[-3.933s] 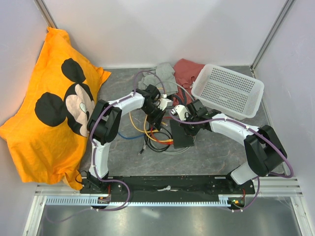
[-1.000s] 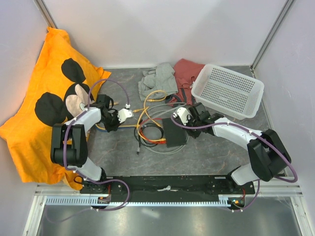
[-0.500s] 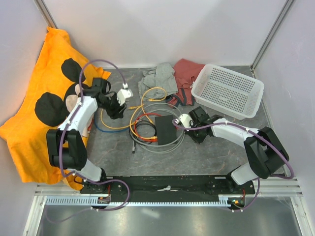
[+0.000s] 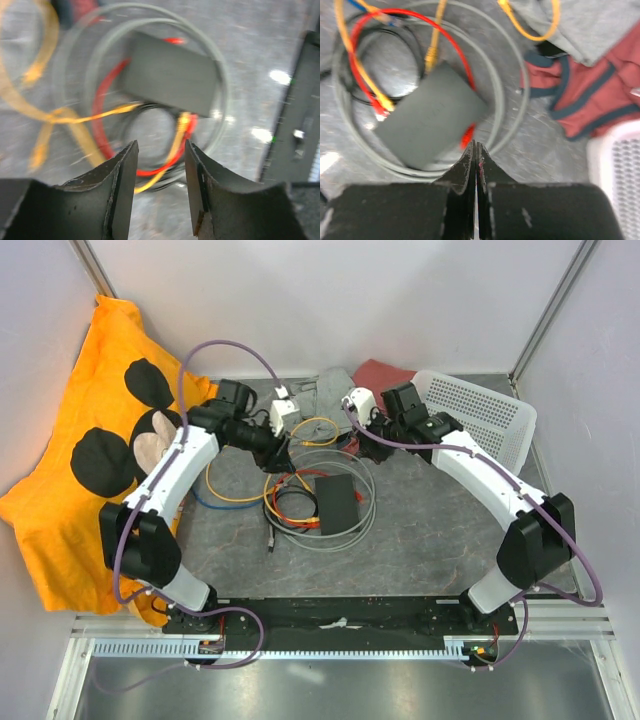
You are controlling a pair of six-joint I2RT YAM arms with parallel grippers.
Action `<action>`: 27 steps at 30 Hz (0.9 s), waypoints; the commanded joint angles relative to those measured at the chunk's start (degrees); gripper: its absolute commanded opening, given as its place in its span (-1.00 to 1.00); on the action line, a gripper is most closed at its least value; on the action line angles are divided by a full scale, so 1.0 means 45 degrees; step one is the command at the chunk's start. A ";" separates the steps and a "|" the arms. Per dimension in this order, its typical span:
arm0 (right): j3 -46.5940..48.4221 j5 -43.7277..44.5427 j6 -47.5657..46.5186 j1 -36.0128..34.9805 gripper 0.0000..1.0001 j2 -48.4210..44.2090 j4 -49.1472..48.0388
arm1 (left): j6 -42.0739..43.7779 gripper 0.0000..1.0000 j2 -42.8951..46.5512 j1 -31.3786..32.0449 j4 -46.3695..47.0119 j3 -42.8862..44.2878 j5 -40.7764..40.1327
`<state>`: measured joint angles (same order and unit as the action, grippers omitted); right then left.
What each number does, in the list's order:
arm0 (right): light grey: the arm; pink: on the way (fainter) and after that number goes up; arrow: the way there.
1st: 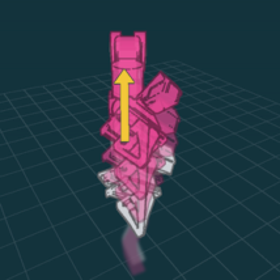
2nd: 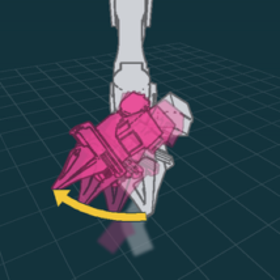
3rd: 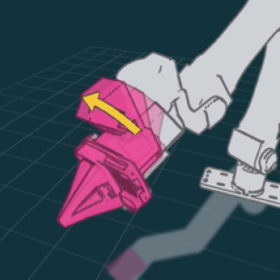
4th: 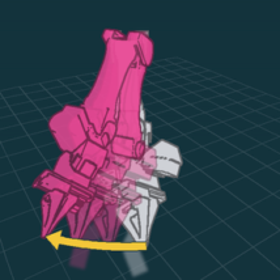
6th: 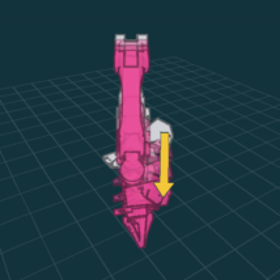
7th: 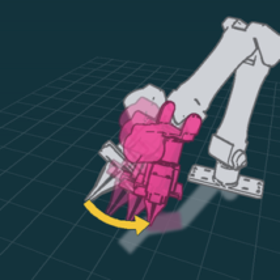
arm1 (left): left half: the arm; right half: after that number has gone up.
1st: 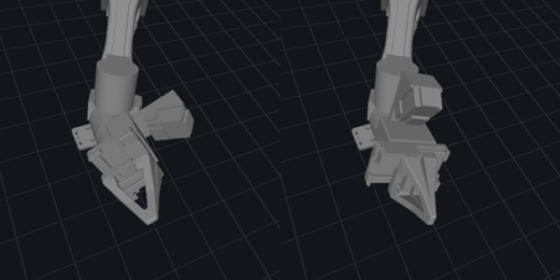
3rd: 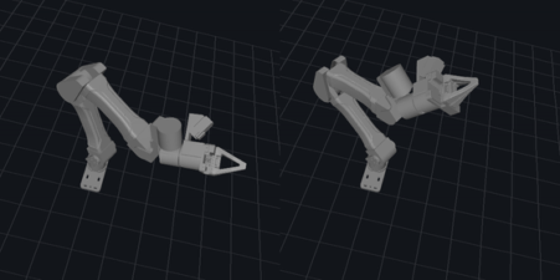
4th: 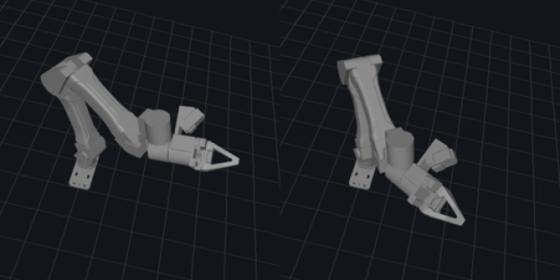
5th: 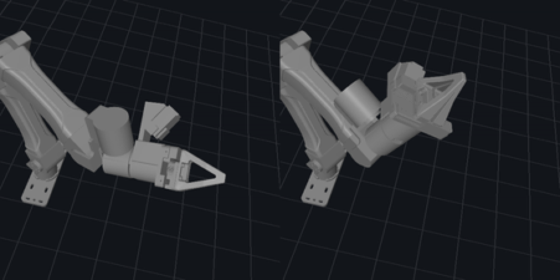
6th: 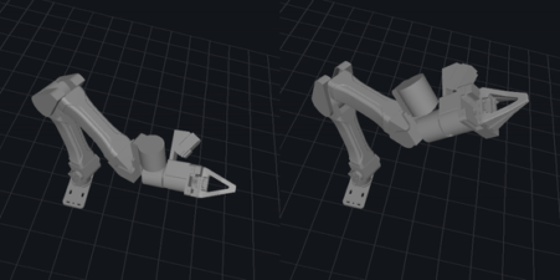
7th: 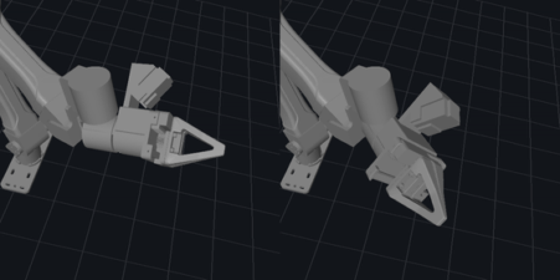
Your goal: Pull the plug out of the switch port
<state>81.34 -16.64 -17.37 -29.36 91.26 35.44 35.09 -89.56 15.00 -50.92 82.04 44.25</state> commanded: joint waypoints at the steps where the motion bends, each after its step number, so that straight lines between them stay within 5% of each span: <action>1: -0.0729 -0.1632 0.1221 -0.0192 -1.00 0.0423 0.0074 | -0.2267 -0.03 -0.0624 0.1174 0.0453 -0.0846 0.0792; 11: -0.3465 -0.2785 0.3057 -0.0310 -1.00 0.0246 -0.1155 | -0.5550 -0.10 -0.2674 0.1392 0.2682 -0.2762 0.1920; 27: -0.4755 -0.2278 0.3136 -0.1092 -1.00 0.0773 -0.1626 | -0.5883 -0.15 -0.5292 0.1548 0.3814 -0.3133 0.2022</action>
<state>61.60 -28.42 -3.18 -34.11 93.51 29.50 10.83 -111.35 21.63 -36.56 67.88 50.13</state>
